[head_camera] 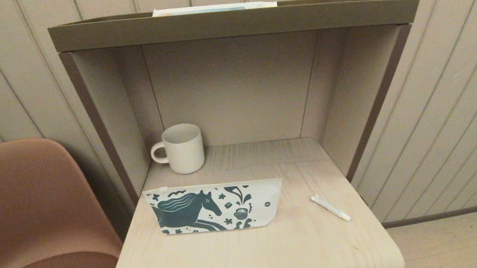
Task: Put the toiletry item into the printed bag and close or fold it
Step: Pick up the storage bag
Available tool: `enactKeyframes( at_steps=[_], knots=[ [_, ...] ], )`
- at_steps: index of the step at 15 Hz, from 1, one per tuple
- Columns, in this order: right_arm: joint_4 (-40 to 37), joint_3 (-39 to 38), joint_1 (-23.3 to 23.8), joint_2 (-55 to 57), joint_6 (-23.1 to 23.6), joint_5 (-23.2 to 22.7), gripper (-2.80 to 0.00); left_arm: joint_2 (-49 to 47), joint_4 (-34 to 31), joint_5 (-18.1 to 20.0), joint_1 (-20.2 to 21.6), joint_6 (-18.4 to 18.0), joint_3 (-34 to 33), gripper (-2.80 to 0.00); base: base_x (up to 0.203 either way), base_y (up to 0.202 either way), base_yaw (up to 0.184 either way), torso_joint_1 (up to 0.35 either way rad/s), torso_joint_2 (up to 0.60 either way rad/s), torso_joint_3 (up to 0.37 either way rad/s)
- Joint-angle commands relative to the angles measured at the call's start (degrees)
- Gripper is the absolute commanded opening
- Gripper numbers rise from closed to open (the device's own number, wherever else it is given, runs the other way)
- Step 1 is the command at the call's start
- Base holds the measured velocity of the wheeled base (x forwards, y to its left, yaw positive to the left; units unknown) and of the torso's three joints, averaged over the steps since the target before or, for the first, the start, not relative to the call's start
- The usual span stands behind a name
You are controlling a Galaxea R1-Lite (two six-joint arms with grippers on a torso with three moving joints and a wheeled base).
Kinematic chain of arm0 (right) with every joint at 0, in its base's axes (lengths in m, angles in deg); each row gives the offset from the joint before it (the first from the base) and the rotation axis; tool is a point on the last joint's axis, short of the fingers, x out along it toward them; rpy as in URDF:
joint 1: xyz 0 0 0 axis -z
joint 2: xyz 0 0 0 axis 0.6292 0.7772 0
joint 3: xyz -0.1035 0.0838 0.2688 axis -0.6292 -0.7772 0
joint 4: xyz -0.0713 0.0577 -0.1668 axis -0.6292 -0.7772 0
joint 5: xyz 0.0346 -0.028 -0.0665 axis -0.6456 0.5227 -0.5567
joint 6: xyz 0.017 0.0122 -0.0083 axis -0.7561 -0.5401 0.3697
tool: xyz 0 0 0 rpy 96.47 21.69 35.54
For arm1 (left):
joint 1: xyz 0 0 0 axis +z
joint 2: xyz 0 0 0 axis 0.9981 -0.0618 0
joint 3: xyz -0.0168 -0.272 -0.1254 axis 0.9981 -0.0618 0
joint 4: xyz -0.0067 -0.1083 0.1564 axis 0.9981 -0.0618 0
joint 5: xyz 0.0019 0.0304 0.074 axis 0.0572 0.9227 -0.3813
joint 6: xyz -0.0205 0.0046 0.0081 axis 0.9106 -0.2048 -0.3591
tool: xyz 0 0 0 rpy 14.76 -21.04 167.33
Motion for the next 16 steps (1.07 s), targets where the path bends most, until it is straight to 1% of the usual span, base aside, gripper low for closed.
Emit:
enactKeyframes(
  at_steps=[1, 2, 4, 6, 7, 8, 9, 10, 11, 12, 13, 14, 15, 16],
  knots=[
    [0.05, 0.00, 0.00, 0.08, 0.01, -0.02, -2.80, -11.66, -0.61, 7.43, -0.12, 1.69, 5.85, -2.80, 0.000, 0.000, 0.000, 0.000, 0.00, 0.000],
    [0.05, 0.00, 0.00, 0.08, 0.01, -0.02, -2.80, -15.73, -0.89, 13.31, -0.21, 2.50, 7.38, -2.80, 0.000, 0.000, 0.000, 0.000, 0.00, 0.000],
    [0.05, 0.00, 0.00, 0.08, 0.01, -0.02, -2.80, -23.51, -1.15, 27.09, -0.49, 3.36, 9.19, -2.80, 0.000, 0.000, 0.000, 0.000, 0.00, 0.000],
    [0.05, 0.00, 0.00, 0.08, 0.01, -0.02, -2.80, -31.14, -0.33, 36.34, -0.64, 3.53, 10.13, -2.80, 0.000, 0.000, 0.000, 0.000, 0.00, 0.000],
    [0.05, 0.00, 0.00, 0.08, 0.01, 0.06, -2.80, -34.84, 1.12, 40.11, -0.68, 3.30, 10.25, -2.80, 0.000, 0.000, 0.000, 0.000, 0.00, 0.000],
    [0.05, 0.00, 0.00, 0.08, 0.01, 0.03, -2.80, -38.24, 3.10, 42.98, -0.70, 2.94, 10.17, -2.80, 0.000, 0.000, 0.000, 0.000, 0.00, 0.000],
    [0.05, 0.00, 0.00, 0.08, 0.01, 0.02, -2.80, -41.57, 5.42, 44.98, -0.71, 2.47, 9.91, -2.80, 0.000, 0.000, 0.000, 0.000, 0.00, 0.000],
    [0.05, 0.00, 0.00, 0.08, 0.01, -0.02, -2.80, -44.32, 7.79, 46.15, -0.72, 1.66, 9.36, -2.80, 0.000, 0.000, 0.000, 0.000, 0.00, 0.000],
    [0.05, 0.00, 0.00, 0.08, 0.08, -0.02, -2.80, -46.36, 10.09, 46.78, -0.73, -0.56, 8.19, 0.00, 0.000, 0.000, 0.000, 0.000, 0.00, 0.000],
    [0.05, 0.00, 0.00, 0.08, 0.09, -0.02, -2.80, -47.71, 11.81, 47.14, -0.74, -3.54, 6.60, 0.00, 0.000, 0.000, 0.000, 0.000, 0.00, 0.000],
    [0.05, 0.00, 0.00, 0.08, 0.09, -0.02, -2.80, -48.96, 12.30, 47.11, -0.68, -4.82, 6.05, 0.00, 0.000, 0.000, 0.000, 0.000, 0.00, 0.000],
    [0.05, 0.00, 0.00, 0.08, 0.09, -0.02, -2.80, -50.36, 12.69, 46.85, -0.63, -7.79, 5.43, 0.00, 0.000, 0.000, 0.000, 0.000, 0.00, 0.000],
    [0.05, 0.00, 0.00, 0.08, 0.09, -0.02, -2.80, -52.38, 13.31, 45.98, -0.46, -12.78, 4.73, 0.00, 0.000, 0.000, 0.000, 0.000, 0.00, 0.000],
    [0.05, 0.00, 0.00, 0.08, 0.09, -0.02, -2.80, -54.51, 13.92, 43.87, -0.38, -17.60, 4.19, 0.00, 0.000, 0.000, 0.000, 0.000, 0.00, 0.000]
  ],
)
